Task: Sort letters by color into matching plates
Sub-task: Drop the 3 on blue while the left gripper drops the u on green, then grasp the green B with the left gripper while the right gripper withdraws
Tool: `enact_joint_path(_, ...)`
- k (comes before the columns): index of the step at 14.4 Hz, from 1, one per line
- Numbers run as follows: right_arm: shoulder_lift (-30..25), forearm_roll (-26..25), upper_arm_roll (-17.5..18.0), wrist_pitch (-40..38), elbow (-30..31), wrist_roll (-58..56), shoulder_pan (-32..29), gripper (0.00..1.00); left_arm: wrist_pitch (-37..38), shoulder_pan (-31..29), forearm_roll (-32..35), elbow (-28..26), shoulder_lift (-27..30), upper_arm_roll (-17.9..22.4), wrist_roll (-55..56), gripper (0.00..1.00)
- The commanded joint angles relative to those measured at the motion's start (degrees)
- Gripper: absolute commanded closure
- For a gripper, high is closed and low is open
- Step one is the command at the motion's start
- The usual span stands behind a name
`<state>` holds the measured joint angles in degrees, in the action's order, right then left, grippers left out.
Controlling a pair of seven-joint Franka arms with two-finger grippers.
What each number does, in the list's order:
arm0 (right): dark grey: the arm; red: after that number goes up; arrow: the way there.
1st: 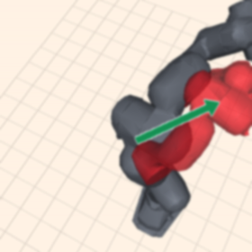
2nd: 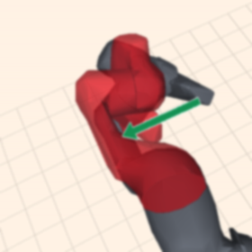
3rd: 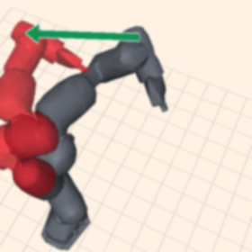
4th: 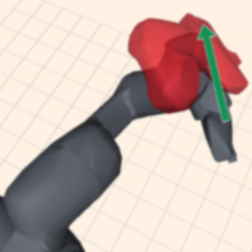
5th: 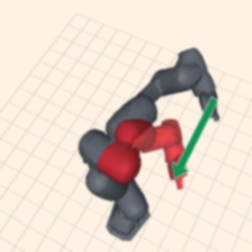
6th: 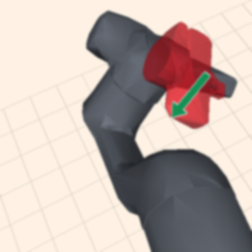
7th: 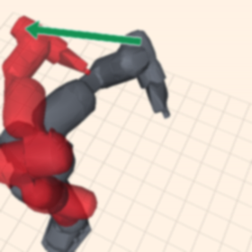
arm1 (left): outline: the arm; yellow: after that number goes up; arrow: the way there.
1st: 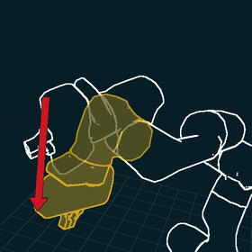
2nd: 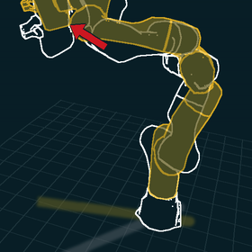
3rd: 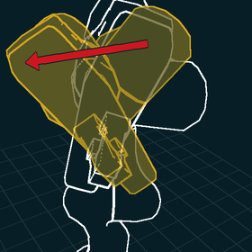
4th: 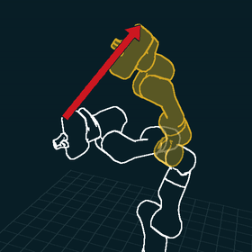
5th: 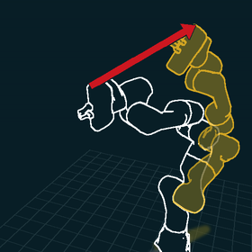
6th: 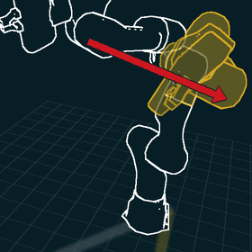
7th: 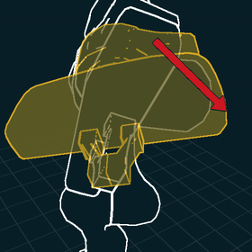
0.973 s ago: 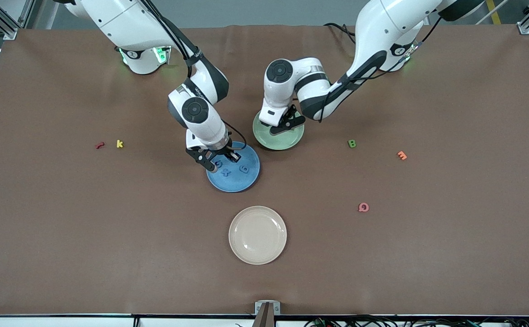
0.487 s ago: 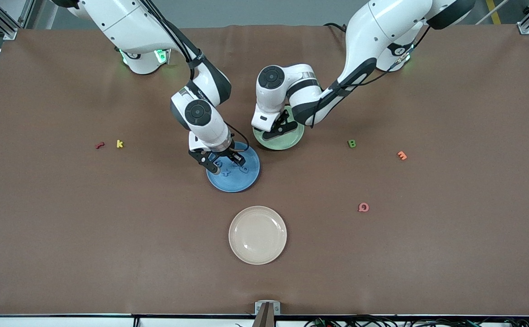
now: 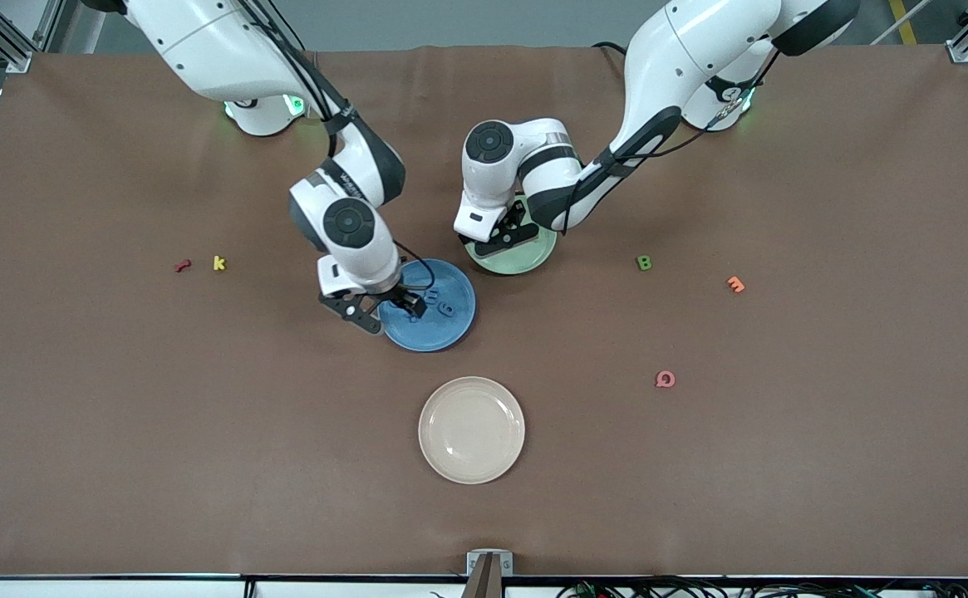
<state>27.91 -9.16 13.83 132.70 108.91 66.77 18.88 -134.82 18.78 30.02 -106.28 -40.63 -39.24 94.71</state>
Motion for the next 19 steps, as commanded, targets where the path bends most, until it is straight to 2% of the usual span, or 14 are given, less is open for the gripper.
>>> enact_joint_path(1,-4.0,-0.9,0.8,-4.8,0.7,-7.1,-4.0,0.00,1.0,-0.6,-0.7,0.8,0.6,0.3,-0.8,0.09)
enact_joint_path(5,-5.9,-0.9,0.8,-7.6,1.1,-8.6,-4.7,0.00,4.6,-5.4,-2.4,-0.2,3.7,-0.2,-8.4,0.09)
enact_joint_path(8,-7.1,-0.9,0.8,-9.6,1.4,-10.9,-5.8,0.00,4.7,-9.9,-5.8,-4.1,8.8,-0.5,-15.6,0.09)
enact_joint_path(11,-10.3,-0.9,0.6,-10.4,3.4,-18.2,-8.6,0.00,4.7,-15.3,-9.6,-9.0,13.9,-1.9,-22.8,0.08)
enact_joint_path(14,-13.0,-0.6,-3.6,-14.0,3.1,-27.6,-9.3,0.00,4.1,-22.6,-9.7,-14.0,16.4,-4.8,-25.1,0.08)
enact_joint_path(17,-16.3,0.5,-8.5,-19.1,2.0,-39.7,-9.0,0.00,1.9,-32.5,-9.7,-18.8,17.2,-9.8,-25.7,0.08)
enact_joint_path(19,-17.9,2.3,-11.1,-25.6,-1.4,-47.5,-9.4,0.00,-2.6,-36.2,-9.6,-23.2,19.4,-10.2,-25.9,0.08)
